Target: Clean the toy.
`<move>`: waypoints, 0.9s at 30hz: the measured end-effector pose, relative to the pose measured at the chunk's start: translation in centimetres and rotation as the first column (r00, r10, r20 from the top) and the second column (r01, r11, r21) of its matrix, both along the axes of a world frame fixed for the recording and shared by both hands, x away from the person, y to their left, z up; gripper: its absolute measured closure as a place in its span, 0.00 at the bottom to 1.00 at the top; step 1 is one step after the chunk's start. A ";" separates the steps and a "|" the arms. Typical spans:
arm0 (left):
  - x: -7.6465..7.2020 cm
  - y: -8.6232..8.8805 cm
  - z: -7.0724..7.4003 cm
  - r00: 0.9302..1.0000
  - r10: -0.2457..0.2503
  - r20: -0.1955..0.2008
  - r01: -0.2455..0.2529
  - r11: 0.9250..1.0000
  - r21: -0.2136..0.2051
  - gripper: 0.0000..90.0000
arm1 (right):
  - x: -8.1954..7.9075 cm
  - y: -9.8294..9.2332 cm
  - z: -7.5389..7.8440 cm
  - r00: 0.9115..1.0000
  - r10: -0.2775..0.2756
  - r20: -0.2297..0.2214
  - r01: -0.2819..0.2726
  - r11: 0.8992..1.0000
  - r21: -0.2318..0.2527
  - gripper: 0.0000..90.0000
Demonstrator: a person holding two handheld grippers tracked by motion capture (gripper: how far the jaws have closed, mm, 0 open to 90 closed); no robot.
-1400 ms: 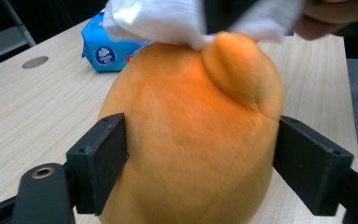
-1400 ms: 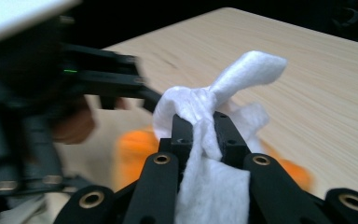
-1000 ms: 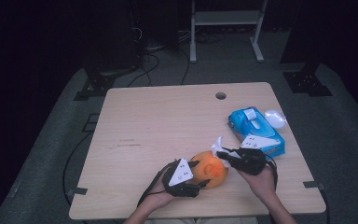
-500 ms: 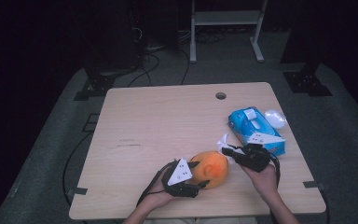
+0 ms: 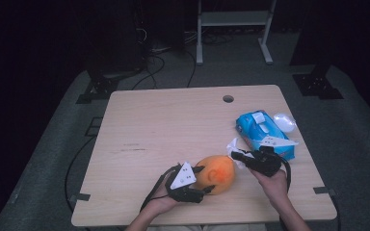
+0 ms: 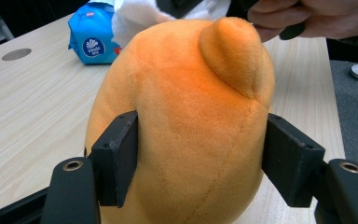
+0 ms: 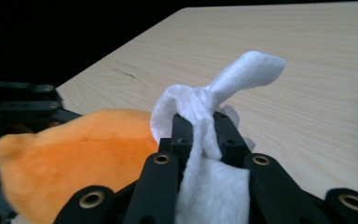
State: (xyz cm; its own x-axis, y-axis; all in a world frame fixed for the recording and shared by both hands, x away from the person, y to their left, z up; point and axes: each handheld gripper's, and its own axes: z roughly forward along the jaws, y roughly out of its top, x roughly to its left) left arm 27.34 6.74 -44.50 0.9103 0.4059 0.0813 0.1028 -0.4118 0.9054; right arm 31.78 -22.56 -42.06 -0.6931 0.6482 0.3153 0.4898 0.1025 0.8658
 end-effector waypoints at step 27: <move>0.3 -0.2 0.7 0.995 0.091 0.038 -0.090 0.996 -0.019 0.42 | -3.2 4.0 2.4 0.983 0.125 0.136 -0.125 0.992 -0.013 0.89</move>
State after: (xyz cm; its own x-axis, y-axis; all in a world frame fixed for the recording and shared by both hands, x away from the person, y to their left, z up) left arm 27.60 6.58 -43.78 0.8661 0.4882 0.1076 0.1040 -0.3863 0.9165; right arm 28.56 -18.53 -39.65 -0.8050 0.5549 0.2098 0.3506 0.1597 0.9228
